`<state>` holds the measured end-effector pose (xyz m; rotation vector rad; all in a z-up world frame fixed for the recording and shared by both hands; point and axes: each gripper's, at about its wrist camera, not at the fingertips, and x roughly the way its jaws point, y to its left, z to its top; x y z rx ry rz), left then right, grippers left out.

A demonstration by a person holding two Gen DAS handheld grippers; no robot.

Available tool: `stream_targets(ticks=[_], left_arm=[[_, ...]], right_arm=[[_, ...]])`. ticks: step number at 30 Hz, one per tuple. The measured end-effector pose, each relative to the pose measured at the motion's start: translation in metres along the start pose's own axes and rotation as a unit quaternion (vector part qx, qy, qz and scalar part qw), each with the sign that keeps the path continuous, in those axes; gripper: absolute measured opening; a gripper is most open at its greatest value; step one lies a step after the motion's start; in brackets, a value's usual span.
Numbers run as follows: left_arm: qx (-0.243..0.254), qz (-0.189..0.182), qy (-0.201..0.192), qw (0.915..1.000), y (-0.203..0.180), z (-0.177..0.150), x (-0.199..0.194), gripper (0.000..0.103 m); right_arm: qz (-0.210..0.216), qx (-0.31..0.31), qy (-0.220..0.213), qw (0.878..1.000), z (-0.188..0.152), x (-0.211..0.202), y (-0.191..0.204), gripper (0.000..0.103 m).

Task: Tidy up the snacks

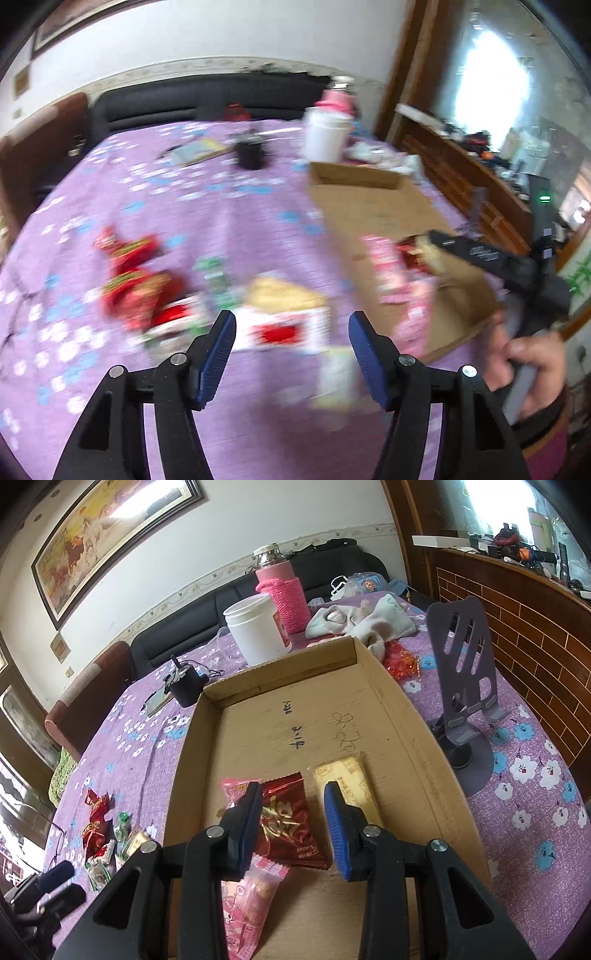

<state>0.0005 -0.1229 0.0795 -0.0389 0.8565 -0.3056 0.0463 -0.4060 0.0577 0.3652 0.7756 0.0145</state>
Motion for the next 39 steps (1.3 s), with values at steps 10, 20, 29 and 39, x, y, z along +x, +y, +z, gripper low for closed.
stream_targets(ticks=[10, 20, 29, 39], left_arm=[[-0.088, 0.037, 0.049, 0.9942, 0.082, -0.033, 0.01, 0.067], [-0.049, 0.07, 0.054, 0.9949, 0.058, -0.025, 0.046, 0.051], [-0.056, 0.073, 0.022, 0.9955, 0.074, -0.029, 0.039, 0.033], [-0.08, 0.063, -0.017, 0.9947, 0.085, -0.024, 0.02, 0.032]], right_arm=[[0.006, -0.019, 0.009, 1.0, -0.006, 0.003, 0.012, 0.034], [0.024, -0.025, 0.002, 0.999, -0.008, -0.002, 0.019, 0.034], [0.149, -0.143, 0.005, 0.978, -0.036, -0.017, 0.089, 0.046], [0.163, -0.265, 0.071, 0.948, -0.076, 0.01, 0.163, 0.047]])
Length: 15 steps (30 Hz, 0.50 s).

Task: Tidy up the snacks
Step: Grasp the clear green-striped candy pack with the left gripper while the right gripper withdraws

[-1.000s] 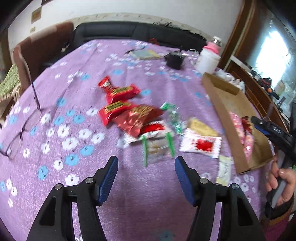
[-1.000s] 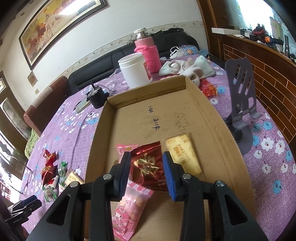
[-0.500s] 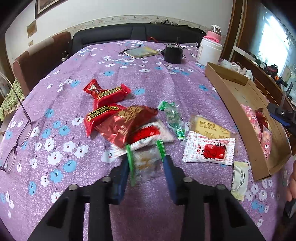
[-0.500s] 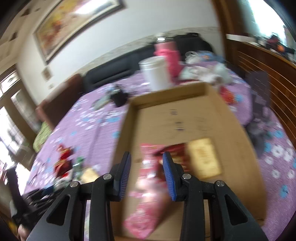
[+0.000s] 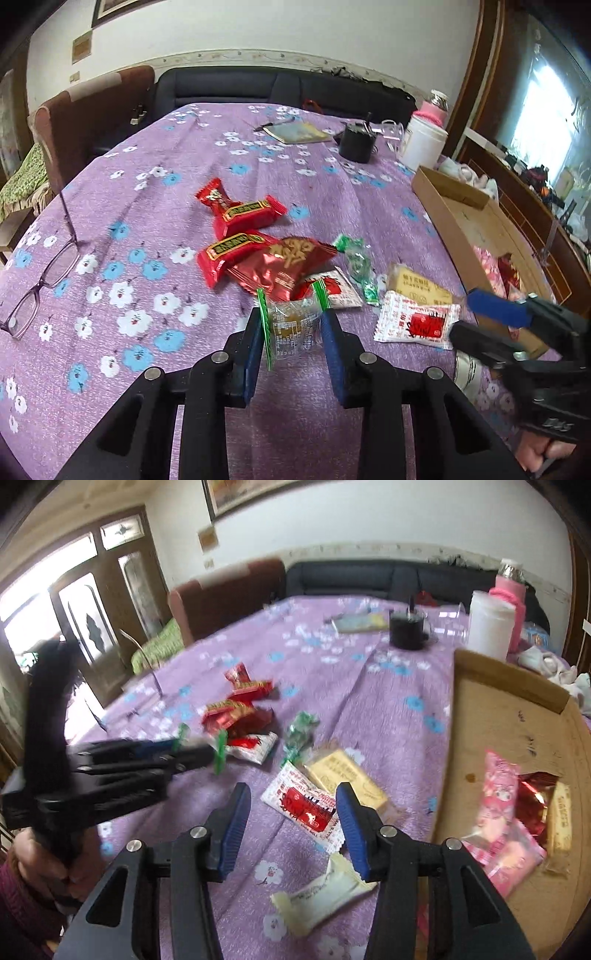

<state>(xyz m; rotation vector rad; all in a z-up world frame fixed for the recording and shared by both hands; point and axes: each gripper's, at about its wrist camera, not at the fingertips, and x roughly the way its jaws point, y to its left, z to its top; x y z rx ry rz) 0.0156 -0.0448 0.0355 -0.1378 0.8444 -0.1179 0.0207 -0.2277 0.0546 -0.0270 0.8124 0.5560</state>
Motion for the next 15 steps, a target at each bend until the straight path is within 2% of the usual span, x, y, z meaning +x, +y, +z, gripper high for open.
stream_targets(ticks=[3, 6, 7, 8, 11, 15], left_arm=[[-0.005, -0.003, 0.001, 1.0, 0.003, 0.0, -0.001, 0.032], [-0.006, -0.002, -0.003, 1.0, 0.004, -0.001, -0.003, 0.032], [-0.007, -0.002, -0.003, 1.0, 0.005, 0.0, -0.003, 0.032], [-0.008, -0.001, -0.003, 1.0, 0.005, 0.0, -0.003, 0.032], [-0.013, 0.0, -0.001, 0.9999, 0.007, 0.0, -0.003, 0.032], [-0.018, 0.002, -0.001, 0.9998, 0.009, 0.0, -0.002, 0.032]], right_arm=[[-0.013, 0.015, 0.011, 1.0, 0.005, 0.012, -0.002, 0.05], [-0.001, 0.008, 0.03, 1.0, -0.003, 0.021, 0.002, 0.05], [0.013, 0.002, 0.044, 0.999, -0.006, 0.023, 0.006, 0.05], [0.044, -0.007, 0.064, 0.997, -0.011, 0.026, 0.013, 0.051], [0.082, -0.041, 0.065, 0.994, -0.016, 0.021, 0.029, 0.051], [0.034, -0.064, 0.05, 0.996, -0.018, 0.02, 0.032, 0.054]])
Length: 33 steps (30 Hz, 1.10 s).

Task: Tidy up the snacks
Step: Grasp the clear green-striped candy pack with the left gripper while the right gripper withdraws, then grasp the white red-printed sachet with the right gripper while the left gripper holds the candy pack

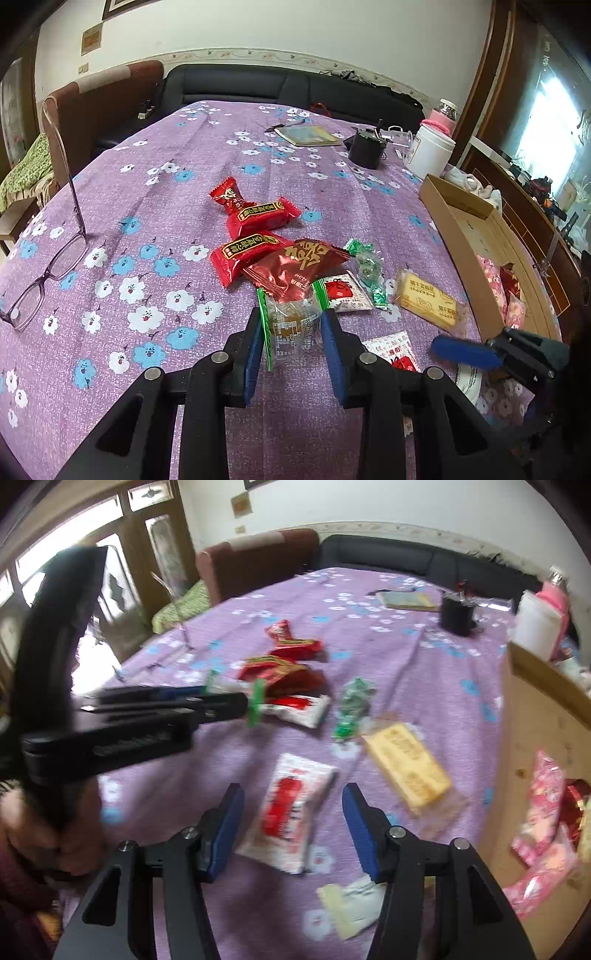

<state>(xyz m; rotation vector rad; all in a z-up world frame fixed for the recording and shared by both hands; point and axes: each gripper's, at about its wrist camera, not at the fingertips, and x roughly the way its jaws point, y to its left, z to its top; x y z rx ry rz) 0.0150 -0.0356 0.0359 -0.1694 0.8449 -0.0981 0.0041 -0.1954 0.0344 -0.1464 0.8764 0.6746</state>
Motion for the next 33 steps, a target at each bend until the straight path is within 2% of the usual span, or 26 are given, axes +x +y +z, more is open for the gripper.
stream_targets(ticks=[2, 4, 8, 9, 10, 13, 16, 25, 33], left_arm=[[0.0, -0.001, 0.002, 1.0, 0.001, 0.0, 0.0, 0.032], [0.001, 0.001, 0.001, 1.0, 0.0, -0.001, 0.0, 0.032], [0.002, 0.001, 0.001, 1.0, 0.0, -0.001, 0.002, 0.032], [0.002, 0.001, 0.002, 1.0, 0.0, -0.001, 0.002, 0.033], [0.002, 0.0, 0.003, 1.0, 0.0, -0.001, 0.003, 0.033], [0.005, 0.001, 0.002, 1.0, -0.002, -0.001, 0.003, 0.033], [0.008, 0.001, 0.0, 1.0, -0.003, -0.001, 0.002, 0.033], [0.029, 0.006, -0.018, 0.9994, -0.013, -0.003, -0.003, 0.033], [0.054, 0.021, -0.04, 0.9975, -0.023, -0.004, -0.01, 0.033]], right_arm=[[0.024, 0.013, 0.01, 1.0, -0.004, 0.004, -0.004, 0.054], [0.029, 0.015, 0.016, 0.999, -0.005, 0.007, -0.001, 0.054], [-0.013, -0.03, 0.01, 0.999, -0.008, 0.012, 0.02, 0.053], [-0.024, -0.038, 0.011, 0.999, -0.007, 0.015, 0.022, 0.036], [-0.04, -0.045, 0.01, 0.998, -0.007, 0.014, 0.024, 0.026], [-0.027, -0.022, 0.011, 0.999, -0.006, 0.012, 0.017, 0.025], [-0.035, -0.006, -0.001, 0.999, -0.004, 0.008, 0.008, 0.024], [-0.05, 0.089, -0.08, 0.992, 0.005, -0.025, -0.031, 0.024], [-0.051, 0.12, -0.102, 0.986, 0.005, -0.038, -0.046, 0.024]])
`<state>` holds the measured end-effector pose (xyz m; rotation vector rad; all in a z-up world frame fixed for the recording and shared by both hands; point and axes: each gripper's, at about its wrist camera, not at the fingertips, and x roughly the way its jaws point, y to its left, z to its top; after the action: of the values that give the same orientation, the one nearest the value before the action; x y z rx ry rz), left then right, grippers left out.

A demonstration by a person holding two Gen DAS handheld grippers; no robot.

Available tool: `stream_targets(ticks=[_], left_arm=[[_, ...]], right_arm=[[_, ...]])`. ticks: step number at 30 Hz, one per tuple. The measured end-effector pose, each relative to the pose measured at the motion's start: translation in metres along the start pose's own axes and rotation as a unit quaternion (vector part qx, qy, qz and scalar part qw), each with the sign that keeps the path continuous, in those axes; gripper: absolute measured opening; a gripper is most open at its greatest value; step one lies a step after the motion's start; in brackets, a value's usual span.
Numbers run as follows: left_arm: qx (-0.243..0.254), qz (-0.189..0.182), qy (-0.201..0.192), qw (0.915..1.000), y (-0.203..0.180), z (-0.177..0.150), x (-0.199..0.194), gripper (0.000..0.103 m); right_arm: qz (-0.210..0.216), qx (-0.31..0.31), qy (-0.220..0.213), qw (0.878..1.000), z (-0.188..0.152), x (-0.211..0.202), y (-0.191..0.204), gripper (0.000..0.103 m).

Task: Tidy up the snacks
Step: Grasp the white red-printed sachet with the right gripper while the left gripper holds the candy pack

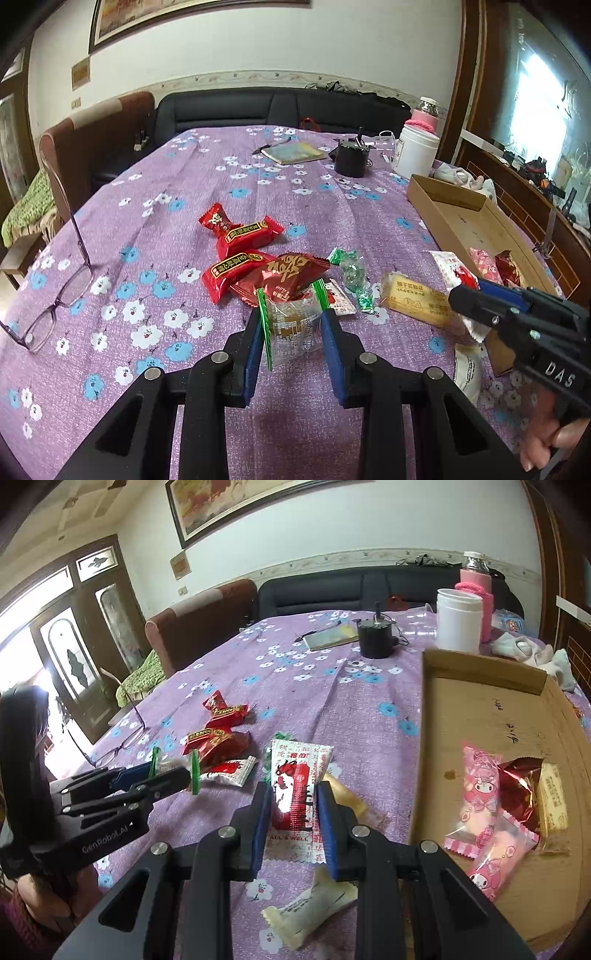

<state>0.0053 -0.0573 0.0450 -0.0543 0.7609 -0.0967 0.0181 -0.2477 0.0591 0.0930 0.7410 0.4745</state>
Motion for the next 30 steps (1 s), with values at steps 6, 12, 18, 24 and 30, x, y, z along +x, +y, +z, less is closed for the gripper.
stream_targets(ticks=[6, 12, 18, 24, 30], left_arm=[[0.02, 0.011, -0.014, 0.9997, -0.008, -0.001, -0.004, 0.033], [0.033, 0.018, -0.023, 0.999, -0.013, -0.002, -0.007, 0.033], [0.036, 0.021, -0.024, 0.9989, -0.015, -0.004, -0.007, 0.033], [0.041, 0.024, -0.025, 0.9985, -0.018, -0.004, -0.006, 0.033], [0.041, 0.028, -0.02, 0.9986, -0.019, -0.003, -0.002, 0.033]], right_arm=[[-0.003, 0.011, -0.004, 1.0, 0.002, -0.003, -0.007, 0.025], [-0.015, 0.013, -0.013, 1.0, 0.001, -0.006, -0.012, 0.025], [-0.022, 0.021, -0.022, 0.999, 0.003, -0.01, -0.016, 0.025], [-0.029, 0.039, -0.03, 0.998, 0.007, -0.013, -0.028, 0.025], [-0.034, 0.058, -0.032, 0.997, 0.008, -0.014, -0.041, 0.025]])
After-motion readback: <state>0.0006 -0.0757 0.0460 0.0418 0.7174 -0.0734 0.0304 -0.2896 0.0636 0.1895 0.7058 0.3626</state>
